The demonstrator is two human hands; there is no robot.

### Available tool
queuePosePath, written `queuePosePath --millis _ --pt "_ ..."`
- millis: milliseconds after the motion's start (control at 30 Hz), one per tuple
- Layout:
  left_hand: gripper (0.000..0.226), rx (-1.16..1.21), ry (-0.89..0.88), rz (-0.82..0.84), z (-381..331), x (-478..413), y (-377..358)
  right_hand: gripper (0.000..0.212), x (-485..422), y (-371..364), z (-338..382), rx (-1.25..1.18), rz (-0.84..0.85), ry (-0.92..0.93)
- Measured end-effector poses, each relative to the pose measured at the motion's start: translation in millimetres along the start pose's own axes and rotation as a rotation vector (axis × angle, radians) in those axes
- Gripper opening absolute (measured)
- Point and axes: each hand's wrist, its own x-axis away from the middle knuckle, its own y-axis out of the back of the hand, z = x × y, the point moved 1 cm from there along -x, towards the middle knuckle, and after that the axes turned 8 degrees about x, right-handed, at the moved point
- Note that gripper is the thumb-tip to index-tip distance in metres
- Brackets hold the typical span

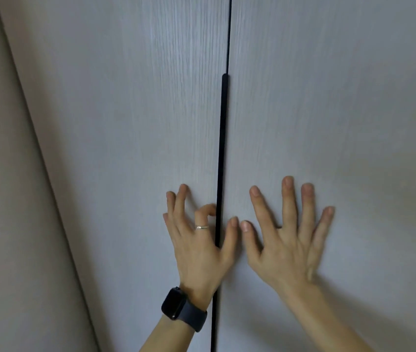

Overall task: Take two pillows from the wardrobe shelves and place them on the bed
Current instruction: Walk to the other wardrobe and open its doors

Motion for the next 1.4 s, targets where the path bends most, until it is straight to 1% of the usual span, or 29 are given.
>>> queuePosePath --millis 100,167,233,367,467,533,600,667,733,800,833,867,933,1000,1067,1133,1167,1267,1300,1333,1400 --pt "0.023 -0.019 -0.020 -0.017 0.1 1.9 -6.1 0.067 0.6 -4.6 -0.4 -0.005 -0.011 0.002" --pt "0.015 -0.054 -0.021 0.007 1.9 2.9 -4.4 0.066 -0.2 -3.3 0.3 -0.017 -0.004 0.003" --pt "0.013 -0.090 0.006 0.037 3.0 1.1 -0.9 0.066 -0.3 -1.9 -0.4 -0.047 0.001 0.009" --pt "0.019 -0.109 0.047 0.088 -2.9 -0.1 4.7 0.066 -1.5 -0.8 -3.5 -0.054 0.004 0.006" --pt "0.022 -0.136 0.027 0.105 -9.2 2.7 9.6 0.066 -3.1 -5.6 -5.7 -0.027 -0.014 0.013" --pt "0.029 -0.175 -0.001 0.122 -22.6 7.5 33.4 0.066 -3.2 8.1 -3.6 -0.046 -0.012 0.003" --pt "0.035 -0.185 -0.010 0.149 -28.0 11.0 44.1 0.066 -4.4 8.5 -6.4 -0.070 0.041 -0.003" --pt "0.032 -0.214 -0.017 0.144 -35.7 17.1 68.1 0.067 -7.5 22.3 -0.7 -0.178 0.123 -0.028" --pt "0.023 -0.235 -0.064 0.140 -41.3 28.1 93.3 0.061 -4.6 41.9 6.4 -0.323 0.182 -0.072" --pt "0.020 -0.232 -0.086 0.140 -45.8 35.5 118.4 0.055 5.5 64.4 14.9 -0.569 0.256 -0.097" --pt "0.022 -0.236 -0.074 0.148 -49.2 38.1 131.0 0.053 12.7 75.2 18.8 -0.742 0.346 -0.116" --pt "0.024 -0.244 -0.058 0.157 -53.4 41.4 143.6 0.050 21.1 86.6 24.8 -0.925 0.480 -0.142" --pt "0.031 -0.284 -0.032 0.167 -60.5 49.9 167.2 0.046 44.5 107.4 42.9 -1.214 0.718 -0.127" --pt "0.043 -0.323 -0.001 0.164 -63.8 57.0 188.0 0.044 66.0 122.3 67.3 -1.417 0.821 -0.059" --pt "0.046 -0.332 0.045 0.142 -65.8 61.4 204.0 0.047 81.9 130.9 92.9 -1.589 0.842 -0.012" --pt "0.040 -0.348 0.083 0.101 -71.2 64.8 218.6 0.051 92.5 141.3 115.6 -1.691 0.839 0.004" --pt "0.036 -0.359 0.105 0.085 -74.9 67.0 225.9 0.054 96.9 148.5 125.7 -1.705 0.827 0.001" --pt "0.021 -0.385 0.203 0.019 -84.0 73.3 249.1 0.060 106.2 171.5 149.9 -1.660 0.705 -0.005" --pt "0.021 -0.392 0.231 -0.019 -86.2 75.3 256.3 0.059 105.5 175.6 156.3 -1.641 0.681 0.011" --pt "0.028 -0.410 0.238 -0.058 -88.0 77.3 262.7 0.058 104.0 178.1 162.5 -1.615 0.661 0.031" --pt "0.046 -0.515 0.193 -0.104 -90.5 81.6 275.8 0.054 101.8 182.9 175.0 -1.557 0.649 0.075"
